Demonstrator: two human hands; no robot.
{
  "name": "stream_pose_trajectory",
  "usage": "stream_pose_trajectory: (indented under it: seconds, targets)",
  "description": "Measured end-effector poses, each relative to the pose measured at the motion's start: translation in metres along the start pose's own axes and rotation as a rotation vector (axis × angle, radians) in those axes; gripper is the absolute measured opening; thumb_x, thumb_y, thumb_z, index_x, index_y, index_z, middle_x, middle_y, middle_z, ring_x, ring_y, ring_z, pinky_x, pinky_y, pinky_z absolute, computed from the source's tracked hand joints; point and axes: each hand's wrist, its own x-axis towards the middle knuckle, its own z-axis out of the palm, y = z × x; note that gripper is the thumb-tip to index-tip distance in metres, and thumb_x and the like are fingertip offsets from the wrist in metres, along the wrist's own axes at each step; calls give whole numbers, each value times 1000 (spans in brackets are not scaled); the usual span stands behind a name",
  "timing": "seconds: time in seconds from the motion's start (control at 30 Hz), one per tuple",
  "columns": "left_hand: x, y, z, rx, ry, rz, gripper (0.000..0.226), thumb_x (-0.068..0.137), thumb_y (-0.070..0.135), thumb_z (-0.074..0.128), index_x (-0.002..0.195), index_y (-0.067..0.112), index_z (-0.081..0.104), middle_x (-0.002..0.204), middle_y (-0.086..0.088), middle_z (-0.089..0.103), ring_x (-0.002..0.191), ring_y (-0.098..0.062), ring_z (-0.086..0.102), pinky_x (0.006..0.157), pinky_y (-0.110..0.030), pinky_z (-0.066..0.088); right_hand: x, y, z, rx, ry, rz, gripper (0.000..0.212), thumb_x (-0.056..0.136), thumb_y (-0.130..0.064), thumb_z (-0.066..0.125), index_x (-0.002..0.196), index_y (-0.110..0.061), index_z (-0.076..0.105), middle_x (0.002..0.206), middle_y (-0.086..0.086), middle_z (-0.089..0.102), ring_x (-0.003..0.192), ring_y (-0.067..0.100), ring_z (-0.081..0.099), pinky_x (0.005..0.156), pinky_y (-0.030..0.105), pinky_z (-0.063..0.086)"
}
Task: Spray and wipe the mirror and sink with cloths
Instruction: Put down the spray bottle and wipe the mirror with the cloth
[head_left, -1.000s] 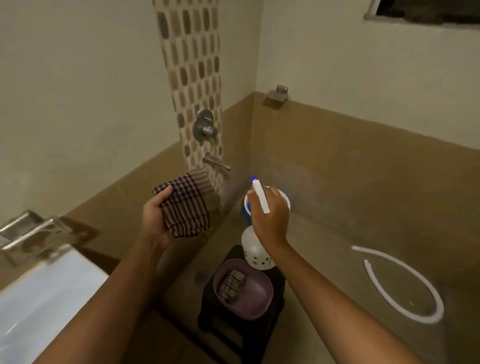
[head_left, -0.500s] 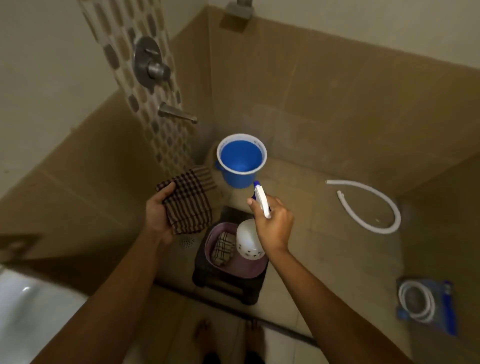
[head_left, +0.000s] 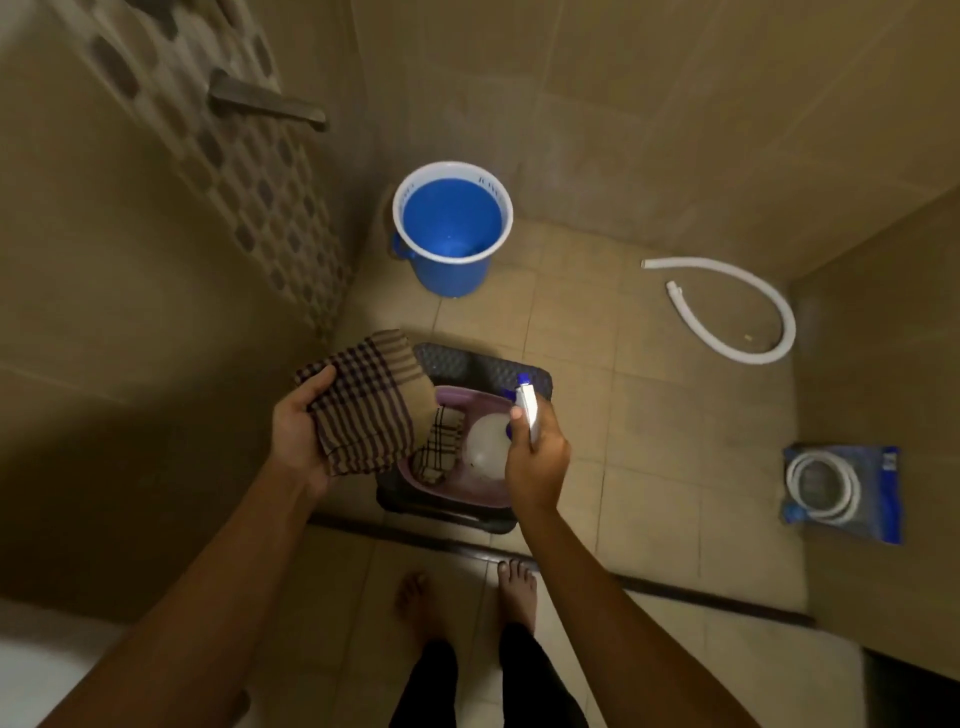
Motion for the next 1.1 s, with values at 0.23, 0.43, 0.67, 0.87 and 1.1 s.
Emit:
stream_pose_trajectory:
  seconds: [0.23, 0.43, 0.67, 0.87, 1.1]
  targets:
    - [23, -26, -8, 8, 15, -34, 45, 98, 32, 43, 78, 20, 82, 96, -4, 77, 82, -23, 74, 77, -40, 51, -6, 36, 24, -178, -5, 153, 41, 99, -33, 46, 136, -14, 49, 116, 12, 66, 106, 26, 64, 86, 45, 57]
    - [27, -38, -13, -1, 43, -63, 39, 98, 32, 44, 96, 15, 79, 104, -6, 75, 89, -26, 74, 77, -42, 52, -14, 37, 38, -243, 5, 263, 45, 98, -22, 51, 141, -12, 44, 131, 14, 60, 122, 29, 57, 100, 46, 49]
    - [27, -38, -15, 23, 33, -89, 40, 96, 35, 45, 126, 14, 61, 113, -7, 73, 98, -27, 71, 80, -42, 53, -19, 36, 41, -346, -42, 273, 40, 98, -22, 55, 136, -14, 47, 121, 8, 64, 109, 26, 64, 89, 33, 52]
    - [19, -37, -12, 20, 34, -91, 37, 97, 34, 44, 121, 14, 63, 106, -5, 75, 92, -24, 73, 75, -39, 53, -1, 32, 30, -491, -210, 313, 38, 100, -33, 47, 131, -11, 47, 110, 10, 66, 97, 28, 66, 75, 32, 50]
    - [9, -37, -13, 32, 37, -91, 36, 97, 34, 44, 122, 15, 62, 105, -4, 75, 91, -24, 73, 73, -38, 54, -6, 23, 36, -503, -187, 341, 32, 102, -31, 44, 119, -6, 54, 102, 10, 65, 92, 23, 66, 68, 23, 44]
